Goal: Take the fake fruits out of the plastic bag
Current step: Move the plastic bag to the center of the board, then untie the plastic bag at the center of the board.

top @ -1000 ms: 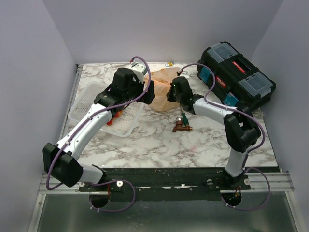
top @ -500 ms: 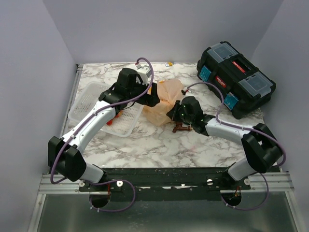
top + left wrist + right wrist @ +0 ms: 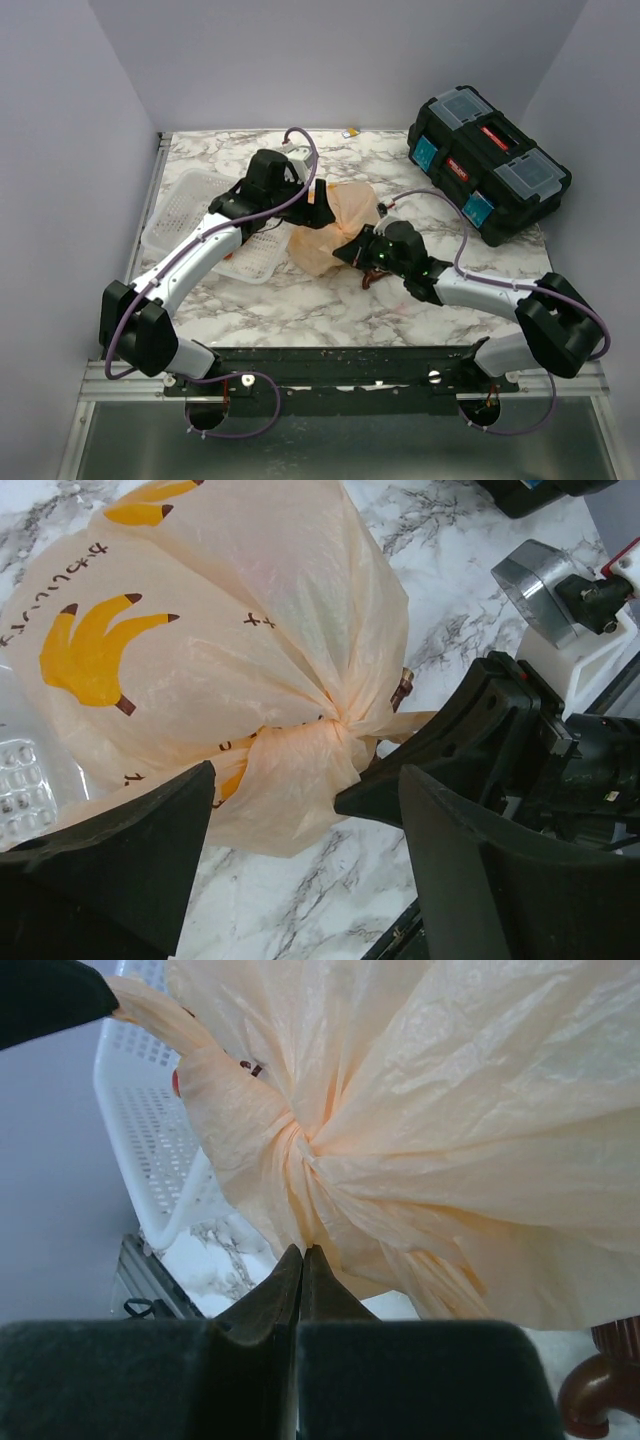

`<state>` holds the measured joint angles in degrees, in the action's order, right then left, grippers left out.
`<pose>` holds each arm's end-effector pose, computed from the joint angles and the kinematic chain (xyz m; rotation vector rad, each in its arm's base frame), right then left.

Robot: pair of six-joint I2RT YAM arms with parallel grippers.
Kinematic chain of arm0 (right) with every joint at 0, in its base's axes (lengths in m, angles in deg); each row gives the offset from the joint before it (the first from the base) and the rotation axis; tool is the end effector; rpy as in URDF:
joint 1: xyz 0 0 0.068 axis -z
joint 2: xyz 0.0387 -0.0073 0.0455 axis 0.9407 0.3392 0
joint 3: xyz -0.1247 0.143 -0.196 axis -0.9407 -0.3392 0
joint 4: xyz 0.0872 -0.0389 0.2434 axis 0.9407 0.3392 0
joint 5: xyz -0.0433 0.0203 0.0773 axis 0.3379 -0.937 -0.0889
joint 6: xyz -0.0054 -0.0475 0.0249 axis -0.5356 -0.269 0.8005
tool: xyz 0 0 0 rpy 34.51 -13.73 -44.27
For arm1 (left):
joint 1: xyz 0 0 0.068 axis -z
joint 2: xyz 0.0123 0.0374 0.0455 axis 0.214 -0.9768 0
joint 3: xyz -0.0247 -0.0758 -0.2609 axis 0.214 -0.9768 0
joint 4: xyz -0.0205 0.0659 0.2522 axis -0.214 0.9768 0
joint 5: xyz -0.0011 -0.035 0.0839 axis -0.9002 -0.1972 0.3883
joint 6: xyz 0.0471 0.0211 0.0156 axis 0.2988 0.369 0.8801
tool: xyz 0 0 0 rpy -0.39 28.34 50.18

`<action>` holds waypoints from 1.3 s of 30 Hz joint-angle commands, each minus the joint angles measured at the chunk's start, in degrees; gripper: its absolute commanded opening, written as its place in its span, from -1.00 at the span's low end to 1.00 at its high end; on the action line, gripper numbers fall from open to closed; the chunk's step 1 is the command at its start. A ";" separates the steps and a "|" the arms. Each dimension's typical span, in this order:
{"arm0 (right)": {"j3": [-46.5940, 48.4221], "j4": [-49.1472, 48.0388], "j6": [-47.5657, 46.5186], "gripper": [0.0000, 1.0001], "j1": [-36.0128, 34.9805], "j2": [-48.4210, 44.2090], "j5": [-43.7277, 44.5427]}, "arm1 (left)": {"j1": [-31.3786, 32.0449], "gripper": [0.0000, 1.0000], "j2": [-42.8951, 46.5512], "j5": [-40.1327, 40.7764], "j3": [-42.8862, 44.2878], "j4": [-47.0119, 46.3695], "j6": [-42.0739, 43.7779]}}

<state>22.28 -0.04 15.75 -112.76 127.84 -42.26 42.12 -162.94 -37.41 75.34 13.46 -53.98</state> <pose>0.2131 0.2009 0.2059 0.0193 2.1062 1.1066 0.2742 -0.1710 0.3313 0.4110 2.2163 -0.8615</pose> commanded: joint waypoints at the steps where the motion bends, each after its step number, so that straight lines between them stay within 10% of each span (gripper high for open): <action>1: -0.29 -1.40 1.73 -0.97 -0.81 -0.87 -2.25 | 0.63 0.41 1.46 -3.21 -4.24 -1.93 1.50; 8: 1.82 11.39 -1.95 -0.28 -0.81 -6.22 4.39 | 5.13 0.34 0.11 0.78 -1.71 1.37 4.81; 22: 7.69 31.54 -1.74 -0.17 -0.69 -18.22 29.15 | 13.13 0.00 -6.75 12.21 2.25 5.17 4.87; 33: 21.85 33.99 -6.46 0.41 0.61 -6.03 22.17 | 13.13 0.19 -9.31 15.22 1.35 3.62 2.37; 39: 25.36 36.52 -2.19 0.41 0.71 -1.69 22.94 | 11.87 0.06 -11.65 13.60 1.99 3.44 2.96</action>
<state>45.10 34.63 10.40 -111.71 124.50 -18.41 54.27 -172.67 -23.09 76.04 17.59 -51.51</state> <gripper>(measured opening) 0.709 0.572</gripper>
